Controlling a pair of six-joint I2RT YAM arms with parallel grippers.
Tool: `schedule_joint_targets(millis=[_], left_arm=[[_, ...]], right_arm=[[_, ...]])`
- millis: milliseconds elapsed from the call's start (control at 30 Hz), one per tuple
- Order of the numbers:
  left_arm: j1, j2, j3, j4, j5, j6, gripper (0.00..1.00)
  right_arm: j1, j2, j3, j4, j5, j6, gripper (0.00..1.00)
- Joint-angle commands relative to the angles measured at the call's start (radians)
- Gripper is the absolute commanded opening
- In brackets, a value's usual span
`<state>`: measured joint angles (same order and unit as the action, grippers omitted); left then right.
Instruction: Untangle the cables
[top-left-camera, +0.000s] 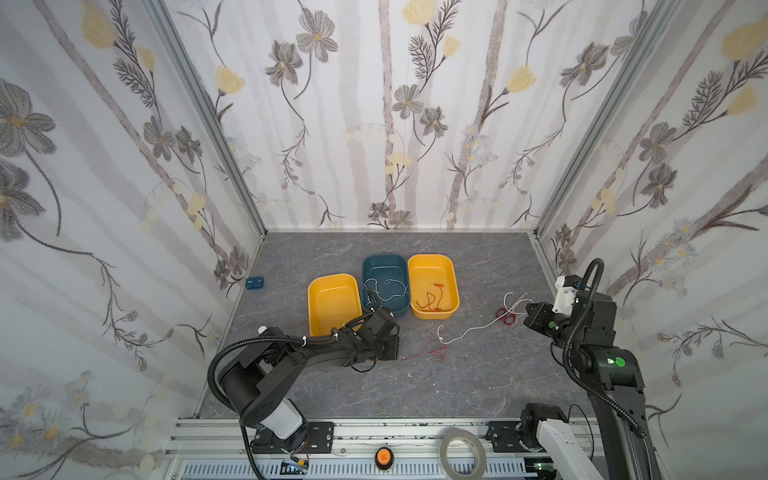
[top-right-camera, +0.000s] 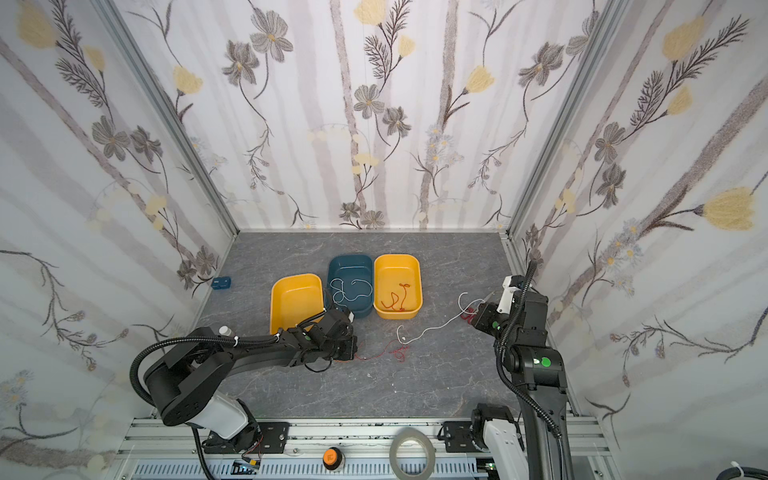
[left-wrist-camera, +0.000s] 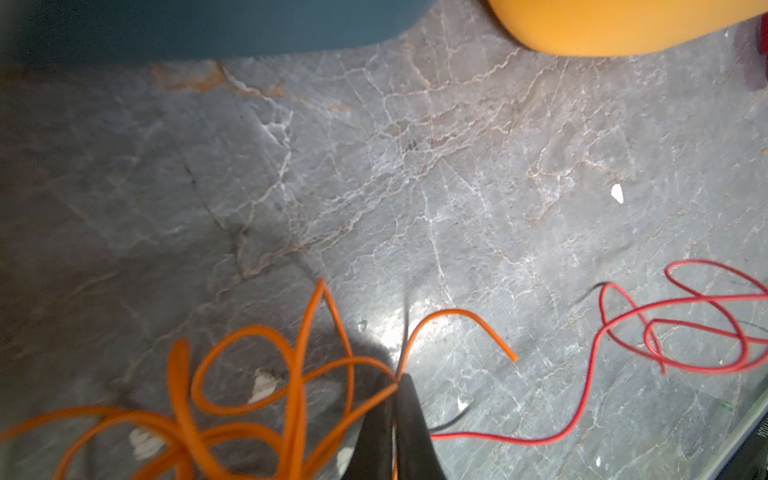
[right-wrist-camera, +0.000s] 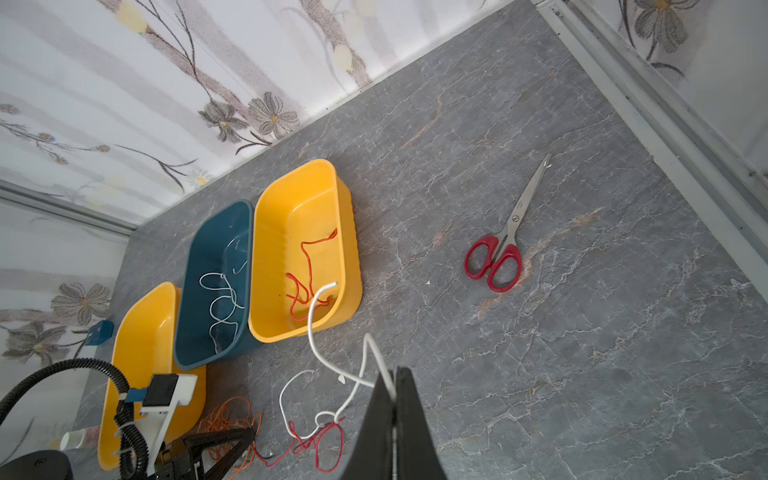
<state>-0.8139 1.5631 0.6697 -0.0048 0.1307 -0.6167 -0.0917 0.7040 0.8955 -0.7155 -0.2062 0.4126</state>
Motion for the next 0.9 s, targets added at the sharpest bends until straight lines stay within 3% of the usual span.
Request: schedule_joint_targets(millis=[0,100,167,267,633,867], left_arm=[[0.003,-0.021,-0.009,-0.015,-0.023,-0.018,0.00],[0.004,-0.036,-0.004,-0.026,0.000,-0.004,0.00],[0.004,-0.048,0.001,-0.022,0.026,0.003,0.08],[0.004,-0.078,0.008,-0.021,0.035,0.005,0.22],[-0.006,-0.122,0.119,-0.115,0.061,0.063,0.50],[-0.029,-0.063,0.190,-0.089,0.112,0.103,0.59]], right_arm=[[-0.009,-0.001,0.017,0.015,0.015,0.027,0.00],[-0.009,0.011,0.002,0.069,-0.144,0.039,0.00],[-0.008,0.022,-0.029,0.124,-0.285,0.059,0.00],[0.000,0.038,-0.079,0.160,-0.388,0.095,0.00],[0.137,0.075,-0.229,0.116,-0.252,0.092,0.01],[0.185,0.102,-0.286,0.137,-0.196,0.098,0.02]])
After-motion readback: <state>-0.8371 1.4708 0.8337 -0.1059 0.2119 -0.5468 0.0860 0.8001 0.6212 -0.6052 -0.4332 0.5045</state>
